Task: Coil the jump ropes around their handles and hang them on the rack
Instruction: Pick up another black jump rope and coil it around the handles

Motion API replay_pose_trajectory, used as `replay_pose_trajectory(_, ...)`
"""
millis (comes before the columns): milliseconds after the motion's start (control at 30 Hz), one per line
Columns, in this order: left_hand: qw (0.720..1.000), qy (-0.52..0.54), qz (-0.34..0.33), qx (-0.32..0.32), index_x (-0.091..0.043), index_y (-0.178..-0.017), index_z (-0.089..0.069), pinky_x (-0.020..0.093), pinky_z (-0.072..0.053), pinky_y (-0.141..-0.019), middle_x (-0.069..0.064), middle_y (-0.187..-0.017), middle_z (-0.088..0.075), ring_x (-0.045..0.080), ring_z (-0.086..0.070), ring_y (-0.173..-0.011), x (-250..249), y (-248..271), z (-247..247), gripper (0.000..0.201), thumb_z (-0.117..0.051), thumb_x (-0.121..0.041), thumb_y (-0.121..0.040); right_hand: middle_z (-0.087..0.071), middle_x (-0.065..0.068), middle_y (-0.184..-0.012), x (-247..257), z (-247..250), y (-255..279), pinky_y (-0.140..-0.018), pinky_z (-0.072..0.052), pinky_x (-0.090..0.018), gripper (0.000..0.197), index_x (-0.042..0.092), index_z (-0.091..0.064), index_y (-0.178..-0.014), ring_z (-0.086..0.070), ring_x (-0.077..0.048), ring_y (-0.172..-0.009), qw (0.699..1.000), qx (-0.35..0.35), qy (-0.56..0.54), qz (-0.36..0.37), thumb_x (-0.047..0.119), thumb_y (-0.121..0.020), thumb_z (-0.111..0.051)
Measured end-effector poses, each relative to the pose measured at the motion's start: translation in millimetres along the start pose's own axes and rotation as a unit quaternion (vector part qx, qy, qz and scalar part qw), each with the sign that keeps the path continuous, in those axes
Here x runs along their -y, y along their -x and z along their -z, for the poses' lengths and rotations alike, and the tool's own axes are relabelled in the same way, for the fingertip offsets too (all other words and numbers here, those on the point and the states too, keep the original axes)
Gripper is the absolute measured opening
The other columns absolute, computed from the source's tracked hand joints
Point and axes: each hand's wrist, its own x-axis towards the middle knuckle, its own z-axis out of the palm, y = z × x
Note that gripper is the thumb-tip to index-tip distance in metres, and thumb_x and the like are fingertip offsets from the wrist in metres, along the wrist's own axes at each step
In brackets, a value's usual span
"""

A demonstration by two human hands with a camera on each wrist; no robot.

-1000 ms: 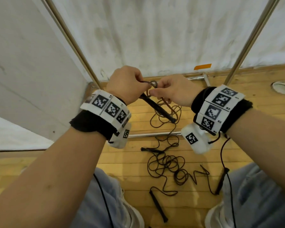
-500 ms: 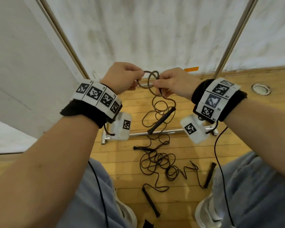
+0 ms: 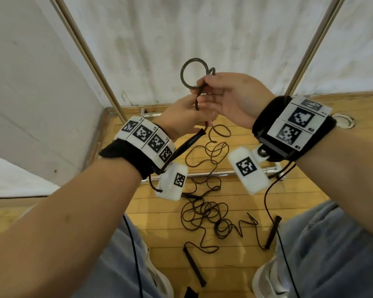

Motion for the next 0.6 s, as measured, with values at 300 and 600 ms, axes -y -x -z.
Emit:
replay_pose_trajectory(300, 0.993, 0.111, -0.007, -0.042, -0.015, -0.101, -0.059, 0.023, -0.041, -0.051, -0.004, -0.063, -0.044, 0.007, -0.041, -0.052, 6.3, -14.4, -11.8, 0.008, -0.06, -0.016, -0.093, -0.05, -0.001, -0.06, 8.7, 17.0, -5.5, -0.049, -0.027, -0.023, 0.021, 0.006, -0.062, -0.08, -0.04, -0.012, -0.054, 0.999, -0.001, 0.032, -0.009, 0.019, -0.092, -0.052)
replay_pose_trajectory(600, 0.982, 0.172, 0.017, -0.079, -0.012, -0.078, -0.05, 0.019, -0.027, -0.042, -0.003, -0.056, -0.058, 0.008, -0.034, -0.041, -8.2, -19.5, -2.0, 0.022, -0.048, -0.017, -0.099, -0.068, -0.001, -0.1, -8.1, 33.8, -16.7, -0.093, -0.046, -0.036, 0.056, 0.015, -0.065, -0.102, -0.063, -0.016, -0.096, 0.979, -0.124, 0.156, -0.045, 0.062, -0.092, -0.036)
